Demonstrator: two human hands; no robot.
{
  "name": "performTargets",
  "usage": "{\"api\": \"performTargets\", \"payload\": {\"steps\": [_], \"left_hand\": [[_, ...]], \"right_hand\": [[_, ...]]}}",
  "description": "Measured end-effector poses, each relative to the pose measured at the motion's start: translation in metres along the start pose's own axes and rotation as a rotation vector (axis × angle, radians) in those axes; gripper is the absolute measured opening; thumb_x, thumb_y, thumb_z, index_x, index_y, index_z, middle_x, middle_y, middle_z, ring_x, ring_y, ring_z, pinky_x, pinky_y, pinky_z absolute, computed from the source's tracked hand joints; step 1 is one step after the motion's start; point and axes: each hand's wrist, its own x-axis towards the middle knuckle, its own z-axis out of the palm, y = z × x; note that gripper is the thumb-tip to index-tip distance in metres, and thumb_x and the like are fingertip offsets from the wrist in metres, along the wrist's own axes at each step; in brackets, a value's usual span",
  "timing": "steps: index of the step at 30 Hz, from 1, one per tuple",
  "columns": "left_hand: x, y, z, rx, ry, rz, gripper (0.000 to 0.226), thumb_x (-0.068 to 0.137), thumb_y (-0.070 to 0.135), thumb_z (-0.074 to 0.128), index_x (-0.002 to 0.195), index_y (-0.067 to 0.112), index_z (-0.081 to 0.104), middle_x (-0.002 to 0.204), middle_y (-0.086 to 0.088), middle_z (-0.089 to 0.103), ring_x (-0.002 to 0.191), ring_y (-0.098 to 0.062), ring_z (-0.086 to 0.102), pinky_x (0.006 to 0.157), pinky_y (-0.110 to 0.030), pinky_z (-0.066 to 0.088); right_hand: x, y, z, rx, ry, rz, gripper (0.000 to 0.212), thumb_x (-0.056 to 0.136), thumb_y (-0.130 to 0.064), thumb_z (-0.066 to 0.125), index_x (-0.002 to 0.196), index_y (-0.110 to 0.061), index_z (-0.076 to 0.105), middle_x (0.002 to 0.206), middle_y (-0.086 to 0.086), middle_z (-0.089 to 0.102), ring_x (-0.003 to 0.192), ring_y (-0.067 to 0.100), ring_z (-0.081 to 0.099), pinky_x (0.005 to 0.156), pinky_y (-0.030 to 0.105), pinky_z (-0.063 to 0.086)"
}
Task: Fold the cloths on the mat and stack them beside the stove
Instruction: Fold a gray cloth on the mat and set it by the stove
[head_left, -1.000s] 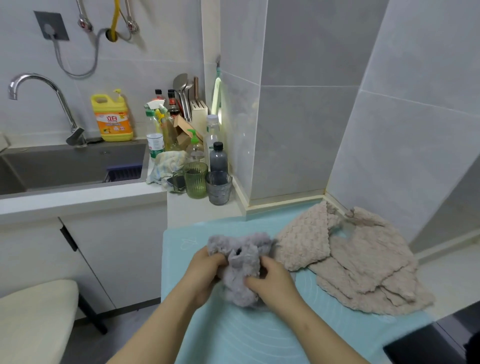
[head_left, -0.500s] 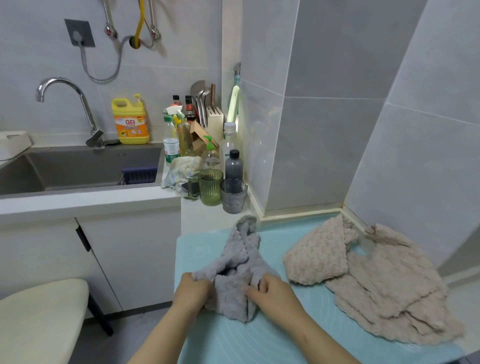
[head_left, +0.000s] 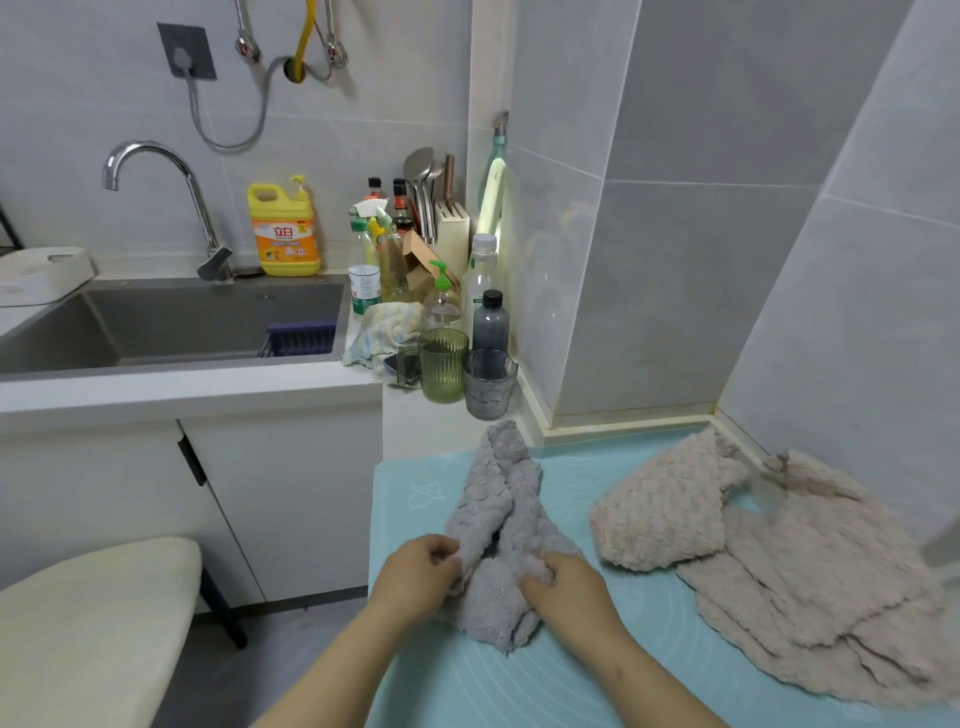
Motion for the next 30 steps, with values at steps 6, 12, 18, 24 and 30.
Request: {"api": "performTargets", "payload": {"steps": [6,12,18,24,30], "left_hand": [[0.004,-0.022,-0.008,-0.151,0.264,-0.096,0.022,0.085,-0.002,0.038,0.076,0.011,0.053,0.066,-0.008,0.061,0.060,-0.023,0.055,0.063,-0.034,0.047],[-0.004,-0.023,0.002,-0.216,0.274,-0.071,0.006,0.086,0.009,0.052,0.086,0.014,0.048,0.081,-0.005,0.061,0.073,-0.024,0.057,0.066,-0.037,0.046],[-0.007,-0.025,0.001,-0.149,0.176,0.071,0.020,0.087,0.007,0.059,0.100,0.021,0.057,0.103,0.002,0.065,0.092,-0.019,0.063,0.085,-0.036,0.051],[-0.011,-0.036,0.002,0.575,0.244,0.185,0.051,0.080,0.013,0.056,0.128,0.027,0.044,0.146,-0.010,0.026,0.124,-0.031,0.042,0.090,-0.033,0.043],[-0.010,-0.025,-0.003,0.850,-0.005,0.497,0.048,0.072,0.020,0.047,0.119,0.028,0.054,0.126,0.018,0.048,0.122,-0.025,0.052,0.088,-0.036,0.049]], "right_hand": [[-0.012,0.028,-0.025,0.028,0.302,0.127,0.046,0.093,-0.030,0.053,0.054,-0.014,0.033,0.054,0.000,0.037,0.052,0.013,0.033,0.051,0.030,0.021],[-0.010,0.048,-0.025,-0.050,0.288,0.177,0.018,0.087,-0.016,0.059,0.070,-0.015,0.053,0.081,0.005,0.059,0.069,0.013,0.051,0.062,0.028,0.039],[-0.011,0.037,-0.025,0.028,0.412,0.001,0.017,0.086,-0.004,0.059,0.099,-0.014,0.063,0.099,0.002,0.053,0.083,0.014,0.051,0.061,0.008,0.037],[-0.023,0.019,-0.024,-0.418,0.329,0.023,0.036,0.086,-0.019,0.056,0.121,-0.029,0.053,0.127,-0.002,0.041,0.122,0.018,0.036,0.097,0.028,0.032],[-0.024,0.014,0.006,-0.279,-0.161,-0.202,0.059,0.094,-0.025,0.048,0.148,-0.024,0.022,0.156,-0.006,0.013,0.143,0.012,0.015,0.116,0.025,0.013]]}}
